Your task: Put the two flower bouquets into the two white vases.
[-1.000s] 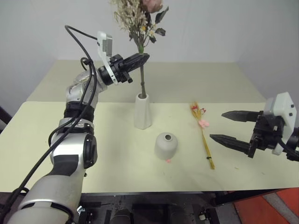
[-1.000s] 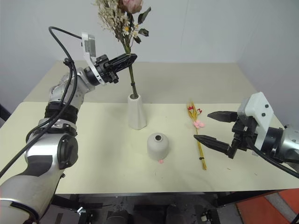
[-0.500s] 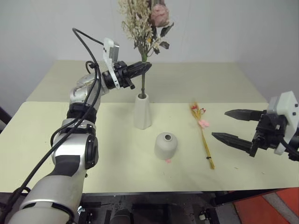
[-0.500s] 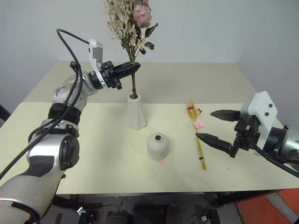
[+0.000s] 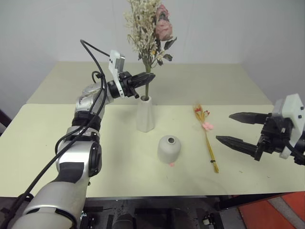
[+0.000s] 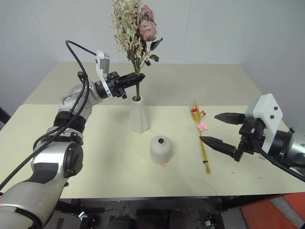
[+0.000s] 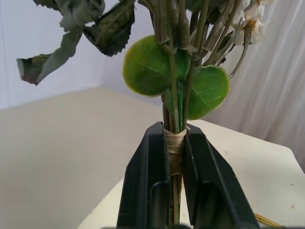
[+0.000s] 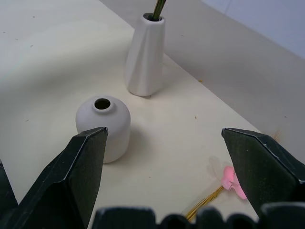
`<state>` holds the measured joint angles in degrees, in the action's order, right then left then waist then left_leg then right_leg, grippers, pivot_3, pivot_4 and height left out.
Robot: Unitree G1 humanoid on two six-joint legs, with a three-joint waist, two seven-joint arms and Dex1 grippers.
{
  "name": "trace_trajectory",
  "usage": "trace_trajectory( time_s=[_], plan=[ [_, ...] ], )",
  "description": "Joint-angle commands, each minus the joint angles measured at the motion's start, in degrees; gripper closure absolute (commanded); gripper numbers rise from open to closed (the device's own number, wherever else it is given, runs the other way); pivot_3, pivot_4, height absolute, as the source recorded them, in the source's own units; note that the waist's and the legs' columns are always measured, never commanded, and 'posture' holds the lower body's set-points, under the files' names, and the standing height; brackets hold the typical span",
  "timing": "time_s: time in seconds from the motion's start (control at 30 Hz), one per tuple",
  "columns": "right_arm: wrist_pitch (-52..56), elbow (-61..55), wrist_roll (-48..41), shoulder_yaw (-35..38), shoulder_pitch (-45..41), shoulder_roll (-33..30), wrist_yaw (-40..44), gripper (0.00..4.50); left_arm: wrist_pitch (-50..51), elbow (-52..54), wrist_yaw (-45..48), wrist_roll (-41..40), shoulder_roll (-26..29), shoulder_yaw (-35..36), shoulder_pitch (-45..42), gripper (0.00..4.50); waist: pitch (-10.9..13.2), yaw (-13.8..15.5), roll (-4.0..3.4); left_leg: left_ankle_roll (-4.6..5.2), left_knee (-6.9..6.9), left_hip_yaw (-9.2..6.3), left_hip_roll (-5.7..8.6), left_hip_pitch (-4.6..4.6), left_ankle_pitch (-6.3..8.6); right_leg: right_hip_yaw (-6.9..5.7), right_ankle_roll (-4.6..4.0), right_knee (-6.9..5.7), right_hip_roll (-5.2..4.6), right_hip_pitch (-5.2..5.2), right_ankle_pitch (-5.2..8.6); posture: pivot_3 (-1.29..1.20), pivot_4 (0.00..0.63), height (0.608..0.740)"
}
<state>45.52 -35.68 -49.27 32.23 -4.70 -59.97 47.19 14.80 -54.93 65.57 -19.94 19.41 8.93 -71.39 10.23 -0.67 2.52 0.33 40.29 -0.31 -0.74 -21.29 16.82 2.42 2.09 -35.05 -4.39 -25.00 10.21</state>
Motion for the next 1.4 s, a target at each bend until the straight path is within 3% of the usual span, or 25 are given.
trace_trajectory(
  time_s=[0.03,0.2,0.33,0.6,0.8,1.07,1.2,1.4],
  plan=[
    [-0.12,-1.19,-0.88,2.55,-0.12,-0.16,-0.60,0.00,0.11,2.83,0.03,0.00,0.56,0.03,0.18,3.02,0.00,0.00,0.00,0.00,0.00,0.00,0.00,0.00,0.00,0.00,0.00,0.00,0.00,0.00,0.00,0.00,0.150,0.740],
    [-0.11,-1.30,-1.06,2.89,0.60,-0.13,-0.67,0.00,4.33,9.16,0.87,-1.30,3.67,0.72,4.17,1.38,0.00,-0.24,0.00,0.00,-0.01,0.00,-0.03,0.02,0.00,0.01,0.00,-0.02,0.02,-0.01,0.00,0.00,0.150,0.740],
    [-0.11,-0.88,-0.93,2.55,1.66,0.56,-0.97,0.00,12.49,23.62,3.13,-4.17,9.64,0.82,13.22,0.02,-0.01,-0.49,-0.01,0.00,-0.02,0.01,-0.08,0.06,0.00,0.05,0.00,-0.06,0.04,-0.03,0.00,0.00,0.150,0.740],
    [0.52,0.07,-0.52,0.03,2.40,0.55,-1.60,0.00,23.64,48.58,7.17,-12.95,21.31,3.14,27.79,0.02,-0.01,0.09,-0.02,0.00,-0.01,-0.01,-0.09,0.04,0.00,0.00,0.00,-0.04,0.02,-0.04,0.01,0.00,0.150,0.740],
    [8.38,0.54,-1.07,-6.06,-1.60,-0.83,-9.20,0.00,25.10,59.35,16.41,-19.57,31.57,4.21,34.93,0.02,-0.01,-0.06,-0.02,0.00,-0.01,0.05,-0.11,0.12,0.00,0.03,-0.01,-0.06,0.03,-0.02,0.02,0.00,0.150,0.740],
    [30.09,7.94,-7.05,-13.24,-15.90,0.14,-20.64,0.00,23.20,58.12,20.94,-20.97,36.00,3.35,34.65,0.02,-0.01,-0.24,-0.03,0.00,-0.03,0.06,-0.10,0.10,0.00,0.02,-0.03,0.01,0.05,-0.01,0.05,0.00,0.150,0.740],
    [45.41,17.81,-2.30,-19.48,-28.38,5.63,-28.90,0.00,22.42,58.83,20.87,-21.02,35.85,2.84,35.53,0.02,-0.01,-0.54,-0.03,0.01,-0.06,0.07,-0.11,0.09,0.00,0.04,-0.06,0.02,0.06,-0.03,0.04,0.00,0.150,0.740],
    [46.98,27.31,3.09,-29.14,-35.20,8.92,-32.87,0.00,22.72,60.68,19.96,-22.19,36.07,3.40,37.07,0.02,-0.01,-0.25,-0.03,0.01,-0.10,0.07,-0.10,-0.10,0.00,0.02,-0.06,0.03,0.04,-0.21,0.04,0.00,0.150,0.740]
  ],
)
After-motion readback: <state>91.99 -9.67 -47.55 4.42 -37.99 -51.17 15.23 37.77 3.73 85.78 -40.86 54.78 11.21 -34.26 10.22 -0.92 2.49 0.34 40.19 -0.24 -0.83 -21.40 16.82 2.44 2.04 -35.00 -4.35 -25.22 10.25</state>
